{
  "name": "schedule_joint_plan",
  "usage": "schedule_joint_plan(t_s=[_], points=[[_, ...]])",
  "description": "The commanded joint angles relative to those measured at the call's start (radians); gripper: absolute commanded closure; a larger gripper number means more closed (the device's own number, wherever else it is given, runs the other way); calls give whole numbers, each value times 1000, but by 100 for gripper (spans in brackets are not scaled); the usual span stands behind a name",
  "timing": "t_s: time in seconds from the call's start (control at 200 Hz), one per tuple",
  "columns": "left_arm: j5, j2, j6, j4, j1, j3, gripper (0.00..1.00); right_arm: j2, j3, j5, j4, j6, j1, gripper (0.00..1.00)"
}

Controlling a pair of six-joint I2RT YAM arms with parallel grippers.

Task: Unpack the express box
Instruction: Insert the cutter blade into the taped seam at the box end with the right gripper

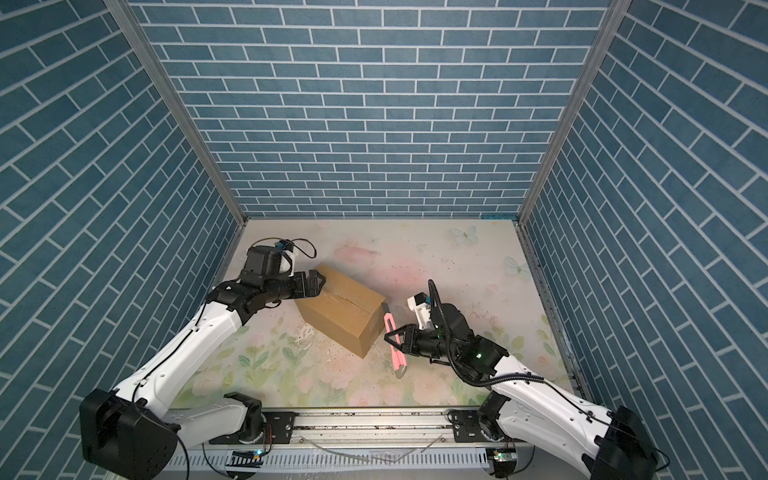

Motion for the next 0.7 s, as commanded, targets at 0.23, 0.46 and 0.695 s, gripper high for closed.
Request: schedule_joint_plan(t_s=[0.23,0.46,0.695], points=[[9,-16,-9,19,0,-8,0,6,-42,23,64,51,19,100],[12,-17,-10,18,-1,-8,0,11,-44,27,89,52,30,100],[16,-18,-15,25,-2,-14,0,25,-43,26,109,54,37,100]])
